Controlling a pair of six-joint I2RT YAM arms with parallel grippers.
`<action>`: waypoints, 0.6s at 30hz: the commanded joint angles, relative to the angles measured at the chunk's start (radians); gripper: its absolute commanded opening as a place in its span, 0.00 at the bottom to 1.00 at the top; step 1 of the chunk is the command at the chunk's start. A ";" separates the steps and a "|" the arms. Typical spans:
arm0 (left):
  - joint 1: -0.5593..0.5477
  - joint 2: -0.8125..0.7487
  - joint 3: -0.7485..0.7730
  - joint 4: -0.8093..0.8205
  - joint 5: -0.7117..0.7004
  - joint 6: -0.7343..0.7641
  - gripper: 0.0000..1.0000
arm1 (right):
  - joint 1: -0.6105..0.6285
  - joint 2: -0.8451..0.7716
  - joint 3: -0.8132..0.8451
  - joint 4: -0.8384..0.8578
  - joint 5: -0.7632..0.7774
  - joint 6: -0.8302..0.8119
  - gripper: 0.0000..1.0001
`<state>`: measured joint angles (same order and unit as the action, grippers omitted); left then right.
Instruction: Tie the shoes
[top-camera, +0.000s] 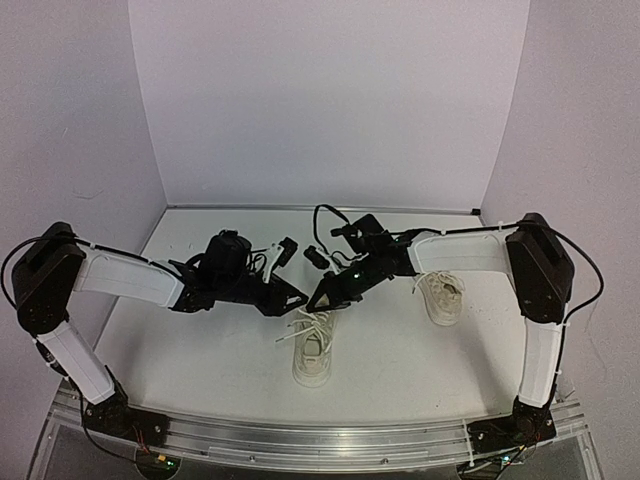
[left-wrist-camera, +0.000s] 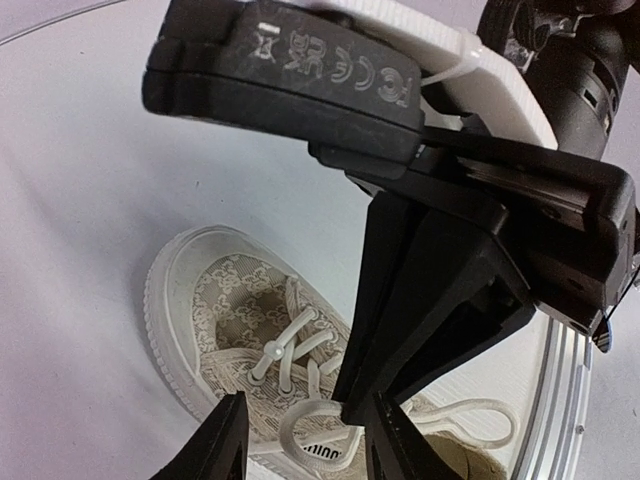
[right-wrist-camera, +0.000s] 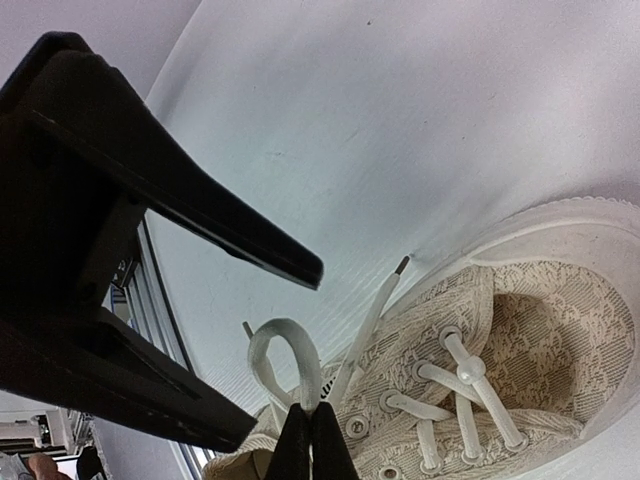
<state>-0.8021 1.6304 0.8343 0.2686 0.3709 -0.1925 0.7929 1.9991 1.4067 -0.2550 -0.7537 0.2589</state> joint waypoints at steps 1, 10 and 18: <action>0.004 0.039 0.054 0.020 0.051 -0.026 0.38 | 0.006 -0.016 0.018 0.016 -0.022 -0.023 0.00; 0.006 0.030 0.022 0.041 0.022 -0.039 0.00 | 0.006 -0.104 -0.052 0.005 0.043 -0.006 0.22; 0.005 -0.001 0.007 0.039 -0.014 -0.047 0.00 | 0.008 -0.237 -0.236 0.000 0.062 0.073 0.45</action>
<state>-0.8013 1.6754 0.8424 0.2731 0.3803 -0.2353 0.7937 1.8352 1.2378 -0.2582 -0.7071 0.2890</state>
